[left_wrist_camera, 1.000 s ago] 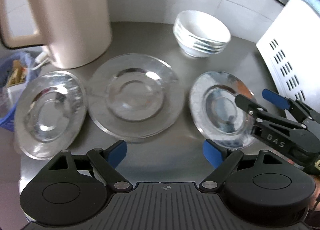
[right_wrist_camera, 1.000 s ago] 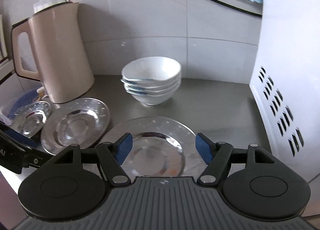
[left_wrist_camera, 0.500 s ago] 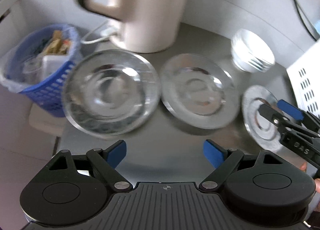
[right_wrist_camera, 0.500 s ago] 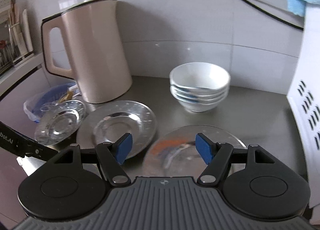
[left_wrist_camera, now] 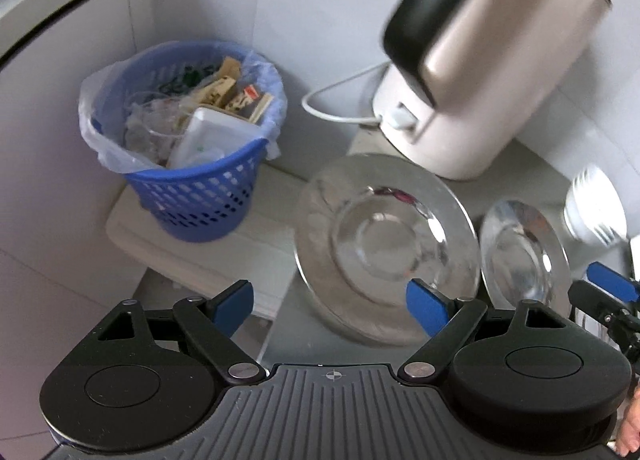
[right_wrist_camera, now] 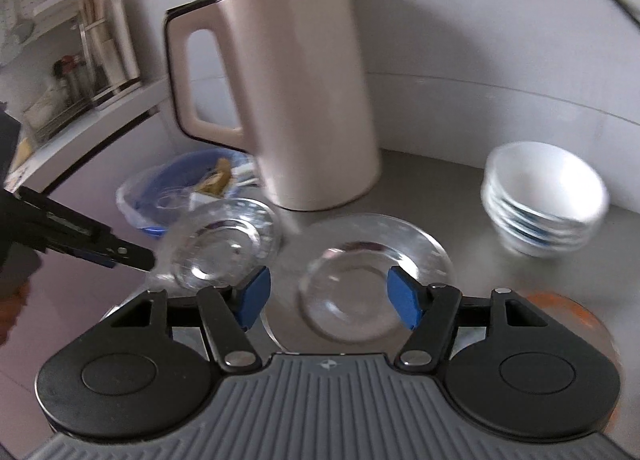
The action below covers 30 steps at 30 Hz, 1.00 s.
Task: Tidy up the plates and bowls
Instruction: 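Move both tools to the steel plates near the kettle, then close the left tool on a steel plate rim while the right tool grips another plate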
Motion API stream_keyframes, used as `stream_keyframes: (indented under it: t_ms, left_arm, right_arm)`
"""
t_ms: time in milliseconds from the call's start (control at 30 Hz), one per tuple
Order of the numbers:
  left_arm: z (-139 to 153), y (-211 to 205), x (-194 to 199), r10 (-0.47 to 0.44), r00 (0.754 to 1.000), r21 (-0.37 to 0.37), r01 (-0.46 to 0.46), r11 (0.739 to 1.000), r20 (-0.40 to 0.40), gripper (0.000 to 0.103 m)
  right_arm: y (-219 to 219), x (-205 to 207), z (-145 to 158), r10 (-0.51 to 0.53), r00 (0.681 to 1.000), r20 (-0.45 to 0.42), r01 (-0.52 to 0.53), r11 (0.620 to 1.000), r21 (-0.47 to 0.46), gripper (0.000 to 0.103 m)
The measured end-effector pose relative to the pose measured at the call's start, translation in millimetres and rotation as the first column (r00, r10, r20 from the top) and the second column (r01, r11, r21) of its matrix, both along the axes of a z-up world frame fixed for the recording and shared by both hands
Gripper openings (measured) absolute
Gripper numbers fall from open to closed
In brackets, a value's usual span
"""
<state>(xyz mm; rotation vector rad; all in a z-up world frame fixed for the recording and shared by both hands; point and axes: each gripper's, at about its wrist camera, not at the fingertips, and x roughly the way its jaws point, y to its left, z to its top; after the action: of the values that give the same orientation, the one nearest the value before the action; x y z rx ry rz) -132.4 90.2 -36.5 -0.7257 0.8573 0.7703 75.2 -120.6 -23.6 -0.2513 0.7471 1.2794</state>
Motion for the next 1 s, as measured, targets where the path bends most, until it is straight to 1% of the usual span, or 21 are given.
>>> stream_keyframes:
  t_ms: [33, 100, 267, 433, 633, 1000]
  left_arm:
    - [-2.5, 3.2, -1.6, 0.003, 1.000, -0.005, -0.003, 1.000, 0.009, 0.103]
    - [-6.1, 6.1, -2.6, 0.004, 1.000, -0.007, -0.004, 1.000, 0.026, 0.103]
    - [-17.4, 16.1, -1.4, 0.004, 0.999, -0.038, -0.002, 0.999, 0.053, 0.103]
    - [-24.5, 16.1, 0.9, -0.015, 0.997, -0.063, 0.019, 0.998, 0.074, 0.103]
    - [-31.6, 17.3, 4.2, -0.041, 0.996, -0.076, 0.047, 0.996, 0.073, 0.103]
    - [-42.3, 23.9, 8.5, -0.048, 0.997, -0.098, 0.055, 0.994, 0.068, 0.103]
  right_arm:
    - [7.4, -1.2, 1.5, 0.017, 1.000, -0.006, -0.017, 1.000, 0.000, 0.071]
    - [22.2, -3.6, 4.4, 0.056, 0.998, -0.014, -0.056, 0.998, -0.001, 0.067]
    - [63.7, -9.2, 4.8, 0.142, 0.990, -0.008, -0.142, 0.989, -0.033, 0.055]
    - [96.0, -9.0, -2.2, 0.187, 0.982, -0.026, -0.188, 0.979, -0.073, 0.054]
    - [123.8, -6.6, -12.0, 0.229, 0.973, -0.036, -0.232, 0.966, -0.114, 0.054]
    - [142.4, -4.1, -30.0, 0.250, 0.967, -0.043, -0.254, 0.951, -0.179, 0.052]
